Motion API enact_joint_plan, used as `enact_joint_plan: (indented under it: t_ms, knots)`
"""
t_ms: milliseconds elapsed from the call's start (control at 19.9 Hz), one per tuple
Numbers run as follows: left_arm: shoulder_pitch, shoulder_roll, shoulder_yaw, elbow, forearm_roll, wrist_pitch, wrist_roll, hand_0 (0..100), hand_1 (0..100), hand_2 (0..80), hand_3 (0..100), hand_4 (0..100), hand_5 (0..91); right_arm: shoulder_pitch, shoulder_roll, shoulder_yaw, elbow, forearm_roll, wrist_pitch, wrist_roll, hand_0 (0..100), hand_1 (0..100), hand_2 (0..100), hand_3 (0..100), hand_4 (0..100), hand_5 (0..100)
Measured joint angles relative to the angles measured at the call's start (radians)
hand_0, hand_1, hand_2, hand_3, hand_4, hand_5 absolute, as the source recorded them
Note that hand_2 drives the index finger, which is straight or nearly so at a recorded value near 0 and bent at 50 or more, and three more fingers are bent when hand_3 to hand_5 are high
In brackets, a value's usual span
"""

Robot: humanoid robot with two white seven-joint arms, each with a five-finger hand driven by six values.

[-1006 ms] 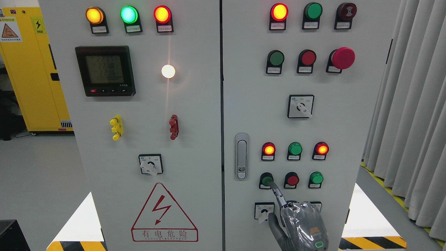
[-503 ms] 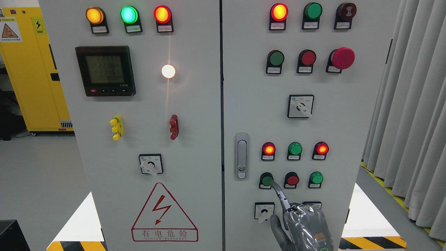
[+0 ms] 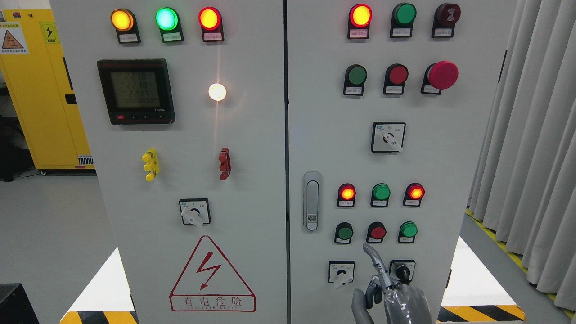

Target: Press green start button

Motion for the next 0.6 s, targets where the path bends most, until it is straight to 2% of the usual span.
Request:
enact_joint_plan:
  t_ms: [50, 101, 151, 201, 302, 453, 503, 603]
  knots:
    - [0.0, 0.0, 0.0, 0.0, 0.0, 0.0, 0.0, 12, 56, 0.0, 0, 0, 0.0, 0.009, 0.0, 0.004, -0.005, -0.049, -0.004, 0.016, 81, 81, 6, 35, 43, 50]
    - [0.0, 0.0, 0.0, 0.0, 0.0, 0.0, 0.0, 12, 56, 0.0, 0, 0, 0.0, 0.015, 0.0, 0.008, -0.009, -0.099, -0.004, 0.038, 82, 81, 6, 31, 38, 42]
    - [0.0, 0.0, 0.0, 0.0, 0.0, 0.0, 0.0, 12, 56, 0.0, 0, 0, 0.0, 0.022, 0.0, 0.013, -0.014, -0.152, -0.006, 0.065, 82, 80, 5, 31, 38, 42]
    - [0.0, 0.0, 0.0, 0.0, 0.0, 0.0, 0.0, 12, 56, 0.0, 0, 0, 0.0, 0.031, 0.0, 0.017, -0.018, -0.207, -0.008, 0.095, 86, 78, 0, 16, 22, 23]
    - [0.0, 0.0, 0.0, 0.0, 0.0, 0.0, 0.0, 12, 56, 0.0, 0, 0, 0.0, 0.05, -0.001, 0.023, -0.024, -0.296, -0.009, 0.142, 86, 76, 0, 6, 10, 12]
    - [0.0, 0.0, 0.0, 0.0, 0.0, 0.0, 0.0, 12, 56, 0.0, 0, 0, 0.0, 0.071, -0.001, 0.034, -0.031, -0.401, -0.009, 0.17, 84, 76, 0, 5, 8, 10]
    - [0.0, 0.0, 0.0, 0.0, 0.0, 0.0, 0.0, 12, 56, 0.0, 0, 0, 0.0, 0.078, -0.001, 0.038, -0.034, -0.425, -0.009, 0.171, 85, 74, 0, 0, 0, 0]
    - [0.0, 0.0, 0.0, 0.0, 0.0, 0.0, 0.0, 12, 56, 0.0, 0, 0, 0.0, 0.087, 0.0, 0.044, -0.038, -0.472, -0.017, 0.173, 85, 73, 0, 0, 0, 0]
